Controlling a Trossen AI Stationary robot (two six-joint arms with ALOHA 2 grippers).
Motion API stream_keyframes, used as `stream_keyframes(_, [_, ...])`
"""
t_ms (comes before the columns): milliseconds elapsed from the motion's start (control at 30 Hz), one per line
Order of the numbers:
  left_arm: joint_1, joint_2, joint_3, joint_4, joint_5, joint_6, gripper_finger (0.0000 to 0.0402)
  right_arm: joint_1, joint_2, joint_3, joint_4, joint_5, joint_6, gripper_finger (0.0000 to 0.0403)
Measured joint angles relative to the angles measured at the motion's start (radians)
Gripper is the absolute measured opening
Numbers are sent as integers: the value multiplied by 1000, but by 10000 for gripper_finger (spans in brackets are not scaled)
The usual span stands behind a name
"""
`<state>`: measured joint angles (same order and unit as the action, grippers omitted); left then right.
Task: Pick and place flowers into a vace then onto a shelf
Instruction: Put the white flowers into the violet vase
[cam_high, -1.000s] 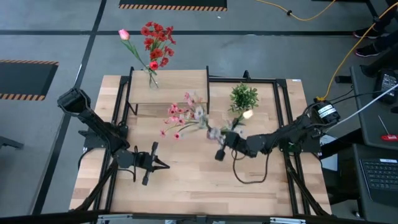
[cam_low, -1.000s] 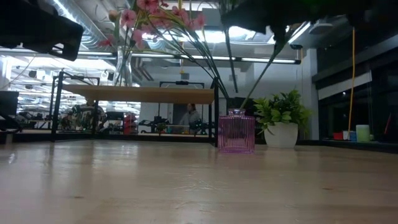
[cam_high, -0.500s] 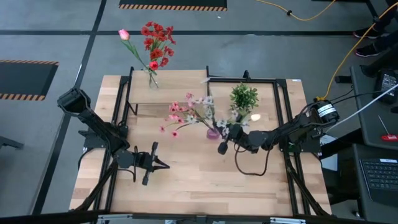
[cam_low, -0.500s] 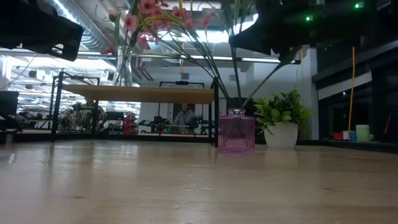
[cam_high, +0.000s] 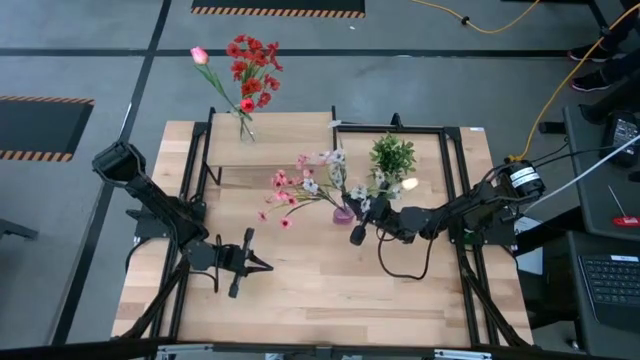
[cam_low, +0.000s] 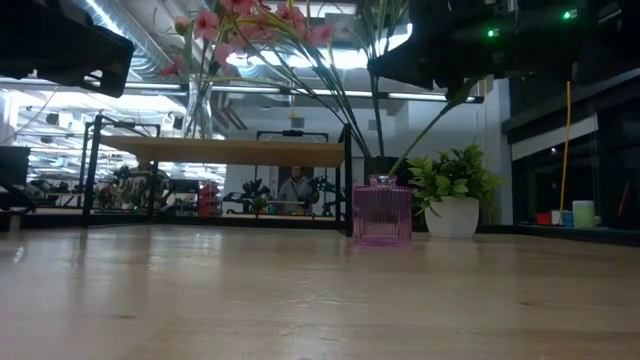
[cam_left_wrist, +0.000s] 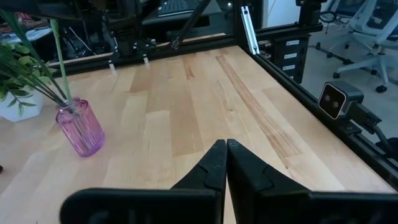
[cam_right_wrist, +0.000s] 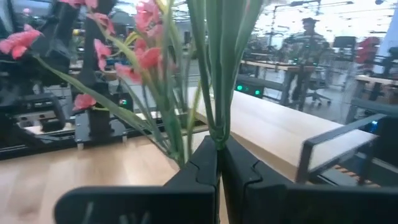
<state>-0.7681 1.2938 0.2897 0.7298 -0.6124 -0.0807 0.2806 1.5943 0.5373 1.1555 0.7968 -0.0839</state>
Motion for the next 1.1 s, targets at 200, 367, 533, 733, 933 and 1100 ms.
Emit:
stream_keyframes(200, [0, 0, 0, 0, -1, -3, 2, -16, 44, 0, 5, -39, 29, 3])
stream_keyframes(367, [0, 0, 0, 0, 0, -3, 3, -24, 70, 0, 9, -37, 35, 3])
stream_keyframes(533, [0, 0, 0, 0, 2, -3, 7, -23, 70, 0, 9, -38, 28, 3])
stream_keyframes(733, [0, 0, 0, 0, 3, -3, 2, -23, 69, 0, -16, -38, 27, 3])
stream_keyframes(933, [0, 0, 1, 0, 3, -3, 4, -23, 69, 0, -41, -38, 25, 3])
stream_keyframes(1100, [0, 0, 1, 0, 3, -3, 7, -22, 69, 0, -65, -40, 24, 3])
